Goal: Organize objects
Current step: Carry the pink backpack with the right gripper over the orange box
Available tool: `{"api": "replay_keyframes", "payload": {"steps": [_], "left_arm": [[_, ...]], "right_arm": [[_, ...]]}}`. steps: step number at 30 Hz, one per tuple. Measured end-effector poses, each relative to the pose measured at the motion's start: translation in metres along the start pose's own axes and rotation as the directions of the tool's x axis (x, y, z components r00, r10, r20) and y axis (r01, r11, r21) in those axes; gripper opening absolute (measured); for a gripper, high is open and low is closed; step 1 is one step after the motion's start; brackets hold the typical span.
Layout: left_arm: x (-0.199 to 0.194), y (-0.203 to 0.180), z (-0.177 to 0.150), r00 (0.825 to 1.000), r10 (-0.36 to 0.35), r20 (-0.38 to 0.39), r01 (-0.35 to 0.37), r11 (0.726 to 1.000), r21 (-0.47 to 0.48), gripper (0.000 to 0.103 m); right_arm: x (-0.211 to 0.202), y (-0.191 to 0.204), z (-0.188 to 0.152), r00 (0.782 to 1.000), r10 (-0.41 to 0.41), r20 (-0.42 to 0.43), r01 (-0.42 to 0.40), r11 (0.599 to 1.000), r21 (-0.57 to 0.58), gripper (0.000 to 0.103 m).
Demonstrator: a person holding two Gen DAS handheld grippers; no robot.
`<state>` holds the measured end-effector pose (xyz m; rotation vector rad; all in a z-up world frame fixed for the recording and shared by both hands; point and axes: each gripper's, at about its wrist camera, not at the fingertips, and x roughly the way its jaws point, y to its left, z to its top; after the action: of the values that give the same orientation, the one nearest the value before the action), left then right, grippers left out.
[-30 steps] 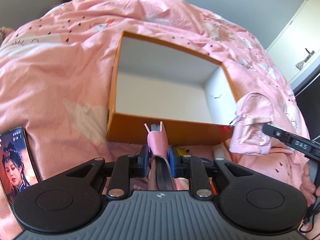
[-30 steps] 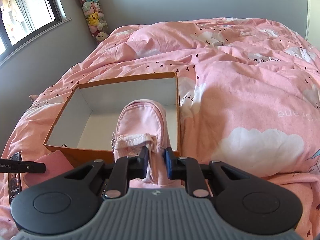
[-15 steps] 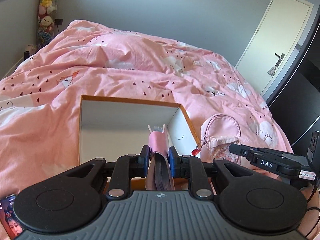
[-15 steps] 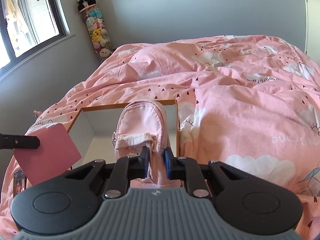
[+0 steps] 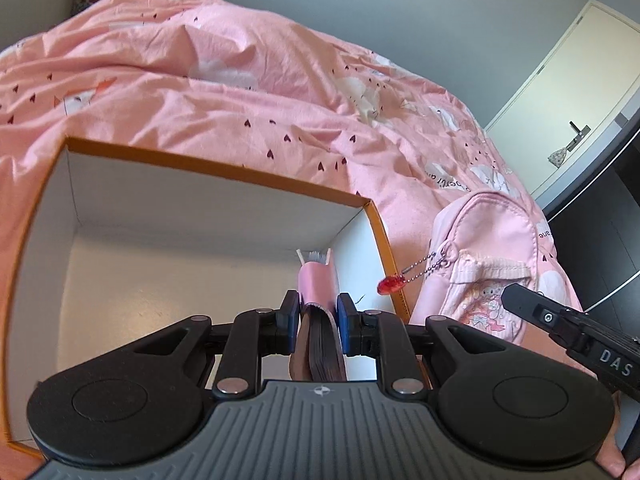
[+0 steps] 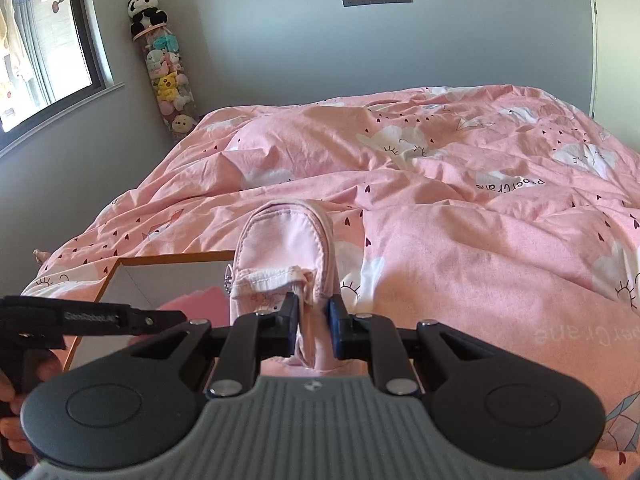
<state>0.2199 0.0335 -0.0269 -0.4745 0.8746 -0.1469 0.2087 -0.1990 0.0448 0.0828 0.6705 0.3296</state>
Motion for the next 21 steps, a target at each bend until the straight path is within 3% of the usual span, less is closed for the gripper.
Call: {"api": "replay_keyframes", "payload": {"steps": [5, 12, 16, 21], "left_arm": [[0.038, 0.01, -0.014, 0.996, -0.031, -0.082, 0.021, 0.993, -0.118, 0.022], [0.063, 0.019, -0.032, 0.983, -0.013, -0.182, -0.025, 0.979, -0.204, 0.022], [0.061, 0.021, -0.03, 0.974, 0.021, -0.227, -0.07, 0.976, -0.208, 0.024], [0.06, 0.018, -0.031, 0.952, 0.131, -0.278, -0.176, 0.974, -0.142, 0.03]], "right_arm": [[0.017, -0.005, 0.001, 1.0, -0.016, -0.014, 0.016, 1.0, 0.0, 0.017], [0.027, -0.009, -0.001, 0.999, -0.033, -0.021, 0.033, 0.999, -0.01, 0.017], [0.03, -0.009, -0.001, 0.999, -0.028, -0.026, 0.028, 1.0, -0.011, 0.017], [0.031, -0.007, -0.002, 1.0, -0.017, -0.025, 0.017, 1.0, -0.017, 0.017]]}}
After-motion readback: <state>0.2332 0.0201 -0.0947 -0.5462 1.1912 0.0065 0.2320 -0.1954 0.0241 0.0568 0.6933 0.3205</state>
